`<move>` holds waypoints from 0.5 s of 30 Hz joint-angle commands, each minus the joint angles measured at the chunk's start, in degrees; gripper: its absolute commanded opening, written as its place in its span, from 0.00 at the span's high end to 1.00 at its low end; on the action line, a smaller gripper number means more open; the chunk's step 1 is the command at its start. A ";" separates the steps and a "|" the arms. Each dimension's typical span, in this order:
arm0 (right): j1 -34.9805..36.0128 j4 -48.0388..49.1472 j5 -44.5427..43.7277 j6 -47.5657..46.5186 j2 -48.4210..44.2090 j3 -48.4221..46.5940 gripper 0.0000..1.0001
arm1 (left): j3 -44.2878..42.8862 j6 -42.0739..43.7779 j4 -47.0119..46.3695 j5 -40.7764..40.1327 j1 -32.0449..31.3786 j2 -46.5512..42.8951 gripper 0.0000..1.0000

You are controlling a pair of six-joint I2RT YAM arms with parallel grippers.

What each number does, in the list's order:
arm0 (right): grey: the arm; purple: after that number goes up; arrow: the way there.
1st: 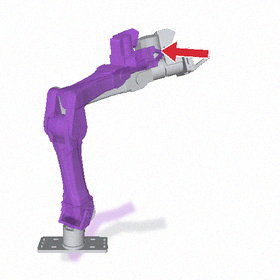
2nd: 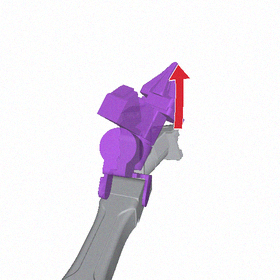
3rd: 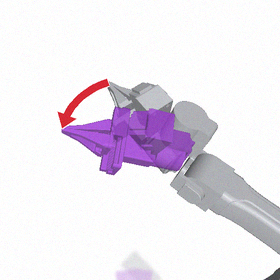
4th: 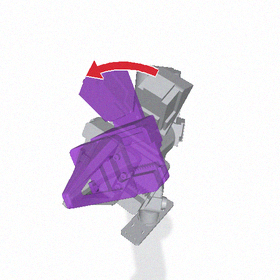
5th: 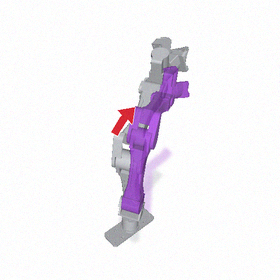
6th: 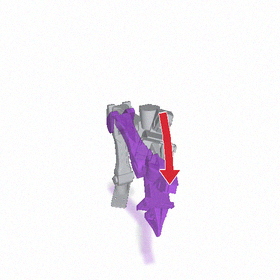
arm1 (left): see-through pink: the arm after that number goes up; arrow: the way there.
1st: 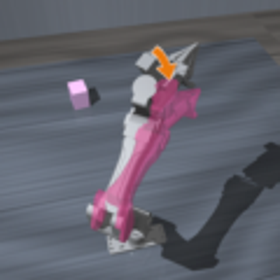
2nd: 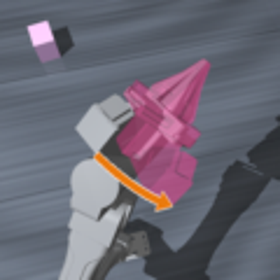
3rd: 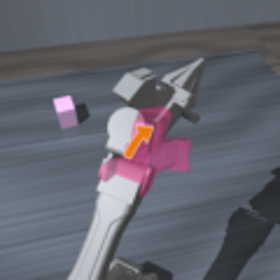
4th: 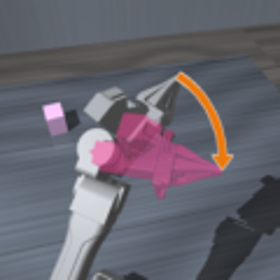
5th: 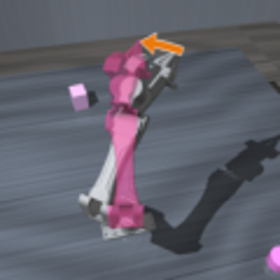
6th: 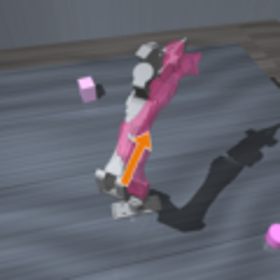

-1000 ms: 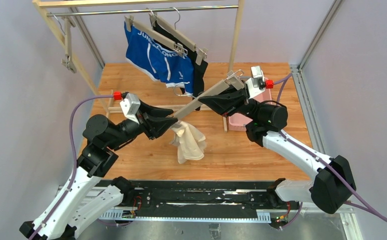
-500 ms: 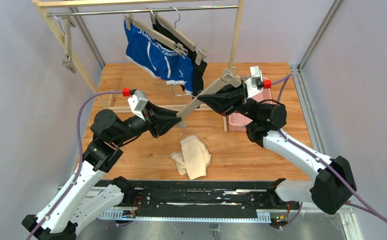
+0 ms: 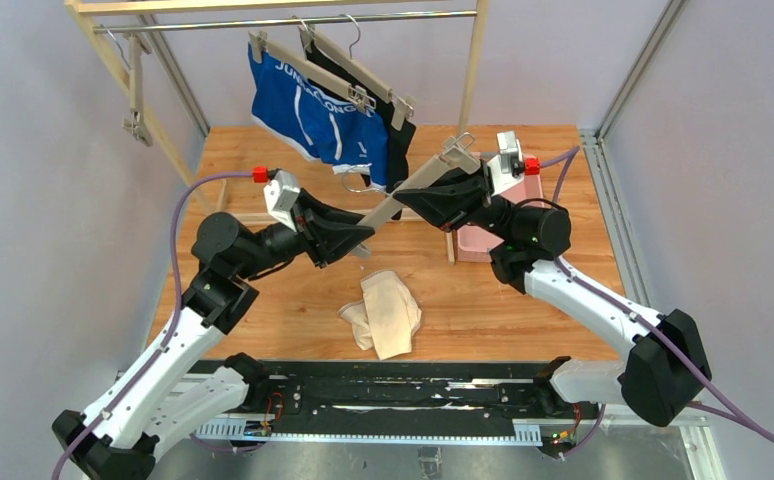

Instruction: Remove the underwear clipped to the hanger

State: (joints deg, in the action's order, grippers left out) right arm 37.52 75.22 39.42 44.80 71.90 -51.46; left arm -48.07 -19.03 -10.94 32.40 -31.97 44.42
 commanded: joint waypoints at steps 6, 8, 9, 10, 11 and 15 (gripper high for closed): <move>0.71 5.00 -0.13 1.40 1.56 -2.40 0.99 | -1.64 -3.13 -2.92 7.69 -0.03 4.41 0.94; 0.70 5.21 -0.13 1.52 1.62 -2.14 0.99 | -1.44 -2.81 -2.90 7.89 -0.03 4.10 1.00; 0.71 5.23 -0.21 1.52 1.58 -1.94 0.99 | -1.41 -2.70 -2.94 8.14 -0.03 3.76 1.00; 0.69 5.14 -0.36 1.52 1.46 -1.65 0.99 | -1.46 -2.62 -2.95 8.13 -0.03 3.42 1.00; 0.71 4.89 -0.58 1.40 1.37 -1.37 0.99 | -1.43 -2.62 -2.95 8.01 -0.03 2.90 1.00; 0.70 1.91 -0.99 -0.16 0.57 -0.24 0.71 | -2.11 -2.73 -2.25 7.15 -0.03 0.29 1.00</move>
State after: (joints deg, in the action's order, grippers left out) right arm 37.50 76.58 39.09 47.92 73.43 -51.79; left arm -48.34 -20.82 -12.43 40.56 -31.97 47.40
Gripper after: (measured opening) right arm 0.148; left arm 0.087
